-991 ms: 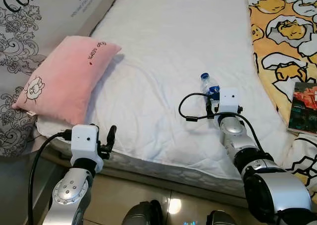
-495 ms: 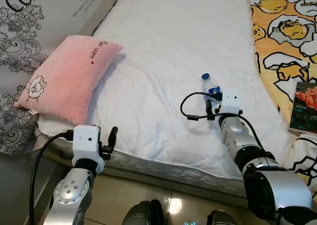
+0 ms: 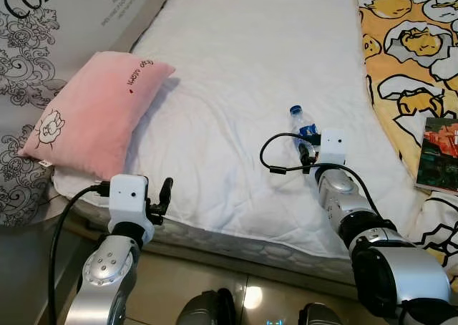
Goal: Clean up the room
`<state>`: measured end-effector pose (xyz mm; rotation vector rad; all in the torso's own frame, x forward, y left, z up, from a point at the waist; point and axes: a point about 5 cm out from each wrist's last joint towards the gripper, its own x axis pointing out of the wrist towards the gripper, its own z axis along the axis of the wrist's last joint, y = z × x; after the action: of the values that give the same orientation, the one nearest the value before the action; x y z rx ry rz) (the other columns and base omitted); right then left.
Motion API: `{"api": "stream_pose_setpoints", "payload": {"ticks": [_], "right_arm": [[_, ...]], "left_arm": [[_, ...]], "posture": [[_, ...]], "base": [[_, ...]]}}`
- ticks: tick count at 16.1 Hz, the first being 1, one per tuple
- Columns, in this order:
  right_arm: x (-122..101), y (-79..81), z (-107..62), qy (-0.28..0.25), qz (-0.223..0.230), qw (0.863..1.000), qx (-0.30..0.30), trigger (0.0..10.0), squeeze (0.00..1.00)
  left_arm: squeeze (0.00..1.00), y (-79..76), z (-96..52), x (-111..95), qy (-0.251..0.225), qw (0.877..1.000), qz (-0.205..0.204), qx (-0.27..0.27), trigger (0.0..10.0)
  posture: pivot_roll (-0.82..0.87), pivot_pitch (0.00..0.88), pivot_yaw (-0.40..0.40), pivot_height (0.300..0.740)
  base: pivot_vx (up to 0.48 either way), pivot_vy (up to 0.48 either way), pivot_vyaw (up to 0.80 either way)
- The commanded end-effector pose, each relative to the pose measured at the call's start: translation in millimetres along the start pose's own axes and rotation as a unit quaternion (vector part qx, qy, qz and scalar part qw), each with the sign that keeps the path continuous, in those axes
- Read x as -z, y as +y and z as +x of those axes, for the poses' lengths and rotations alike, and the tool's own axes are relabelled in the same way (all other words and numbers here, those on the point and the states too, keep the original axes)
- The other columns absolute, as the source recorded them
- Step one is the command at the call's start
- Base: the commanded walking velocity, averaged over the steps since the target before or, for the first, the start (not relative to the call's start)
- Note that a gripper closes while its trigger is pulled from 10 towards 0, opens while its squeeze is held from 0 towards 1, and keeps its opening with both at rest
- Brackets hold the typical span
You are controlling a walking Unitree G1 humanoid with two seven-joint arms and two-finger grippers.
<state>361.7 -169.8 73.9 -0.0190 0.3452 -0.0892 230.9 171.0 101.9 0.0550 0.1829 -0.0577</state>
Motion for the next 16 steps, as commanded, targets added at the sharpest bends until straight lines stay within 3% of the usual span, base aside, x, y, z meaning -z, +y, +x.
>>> {"api": "stream_pose_setpoints", "payload": {"ticks": [1, 5, 9, 12, 14, 15, 16], "right_arm": [[17.2, 5.3, -3.6, 0.030, 0.003, 1.000, -0.007, 0.0, 0.00], [-5.0, 11.7, -3.8, -0.062, -0.012, 0.998, -0.019, 0.0, 0.00], [-26.0, 0.1, -20.5, -0.204, -0.040, 0.978, -0.010, 0.0, 0.00], [-20.8, -11.0, -46.9, -0.257, -0.036, 0.966, -0.001, 0.0, 0.00], [-8.2, -6.9, -61.0, -0.259, -0.049, 0.964, -0.021, 0.0, 0.00], [3.9, -3.2, -69.2, -0.250, -0.058, 0.966, -0.038, 10.0, 0.00], [15.3, 1.1, -72.2, -0.226, -0.051, 0.971, -0.049, 10.0, 0.00]], "left_arm": [[0.00, 4.3, 1.4, 3.3, 0.007, 1.000, 0.005, -0.008, 10.0], [0.00, 3.2, 23.9, -2.0, -0.012, 1.000, 0.003, -0.009, 10.0], [0.00, -7.4, 34.4, 6.8, -0.016, 1.000, 0.012, 0.007, 10.0], [0.00, -9.4, 46.8, 8.4, -0.027, 1.000, 0.010, 0.001, 10.0], [0.00, -9.9, 49.6, 5.4, -0.041, 0.999, 0.015, 0.003, 10.0], [0.00, -7.9, 50.4, 4.2, -0.047, 0.999, 0.008, -0.001, 10.0], [0.00, -5.7, 51.5, 5.2, -0.046, 0.999, 0.010, -0.006, 10.0]], "posture": [[0.04, 0.155, 0.184, 0.740], [-0.01, 0.077, 0.170, 0.740], [-0.09, 0.000, 0.162, 0.740], [-0.13, 0.000, 0.143, 0.740], [-0.13, 0.000, 0.134, 0.740], [-0.13, 0.000, 0.131, 0.740], [-0.13, 0.000, 0.132, 0.740]], "base": [[0.000, 0.000, 0.00], [0.000, 0.000, 0.00], [0.000, 0.000, 0.00], [0.000, 0.000, 0.00], [0.000, 0.000, 0.00], [0.000, 0.000, 0.00], [0.000, 0.000, 0.00]]}}
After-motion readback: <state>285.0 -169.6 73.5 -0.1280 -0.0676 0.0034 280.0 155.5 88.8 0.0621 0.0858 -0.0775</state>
